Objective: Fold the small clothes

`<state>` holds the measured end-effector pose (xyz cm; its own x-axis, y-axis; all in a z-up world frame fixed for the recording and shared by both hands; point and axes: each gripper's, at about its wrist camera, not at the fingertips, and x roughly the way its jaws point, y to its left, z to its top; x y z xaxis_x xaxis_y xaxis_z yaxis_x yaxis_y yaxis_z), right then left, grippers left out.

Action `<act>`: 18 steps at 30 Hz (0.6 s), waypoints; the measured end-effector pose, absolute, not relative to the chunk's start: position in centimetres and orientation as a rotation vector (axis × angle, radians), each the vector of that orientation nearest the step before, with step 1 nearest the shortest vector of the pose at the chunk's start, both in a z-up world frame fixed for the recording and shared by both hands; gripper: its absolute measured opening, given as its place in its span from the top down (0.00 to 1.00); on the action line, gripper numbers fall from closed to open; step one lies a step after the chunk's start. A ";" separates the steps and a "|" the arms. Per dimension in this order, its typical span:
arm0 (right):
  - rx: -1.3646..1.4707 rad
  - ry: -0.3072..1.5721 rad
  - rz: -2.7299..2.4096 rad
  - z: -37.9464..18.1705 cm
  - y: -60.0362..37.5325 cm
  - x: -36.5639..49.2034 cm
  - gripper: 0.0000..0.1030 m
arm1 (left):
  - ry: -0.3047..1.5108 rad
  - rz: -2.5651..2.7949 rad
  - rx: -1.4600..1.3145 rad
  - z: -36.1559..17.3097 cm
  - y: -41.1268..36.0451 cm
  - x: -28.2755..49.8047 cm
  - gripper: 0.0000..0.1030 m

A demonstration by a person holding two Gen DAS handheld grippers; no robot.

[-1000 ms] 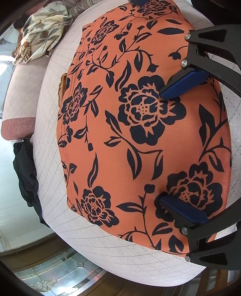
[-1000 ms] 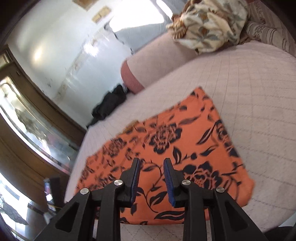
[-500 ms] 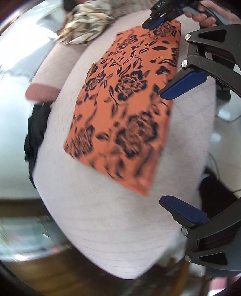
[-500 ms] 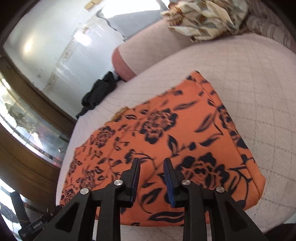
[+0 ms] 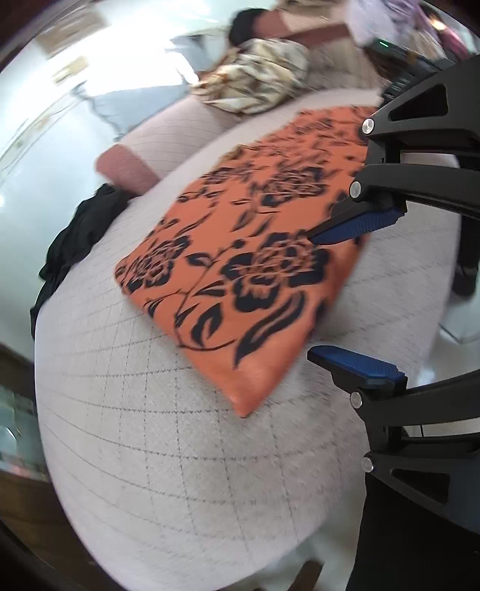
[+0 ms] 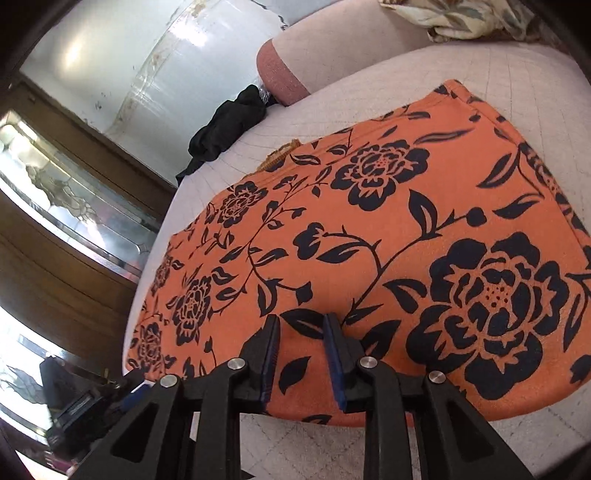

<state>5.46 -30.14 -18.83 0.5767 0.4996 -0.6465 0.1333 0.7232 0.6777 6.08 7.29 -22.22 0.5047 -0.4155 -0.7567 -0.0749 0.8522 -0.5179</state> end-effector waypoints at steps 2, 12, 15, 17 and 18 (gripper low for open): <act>0.816 0.950 0.249 -19.3 -30.7 5.4 0.73 | 1.017 -0.211 -0.559 -22.4 7.3 6.7 0.45; 0.749 0.942 0.238 -18.7 -29.8 5.5 0.73 | 0.965 -0.196 -0.607 -23.1 6.9 10.4 0.81; 0.760 0.942 0.246 -18.8 -30.0 5.5 0.73 | 0.950 -0.206 -0.489 -21.6 5.7 10.7 0.85; 0.779 0.944 0.253 -18.9 -30.3 5.4 0.73 | 0.918 -0.231 -0.402 -19.9 4.5 10.5 0.86; 0.790 0.945 0.256 -18.9 -30.4 5.4 0.73 | 0.902 -0.244 -0.372 -19.2 4.1 10.4 0.86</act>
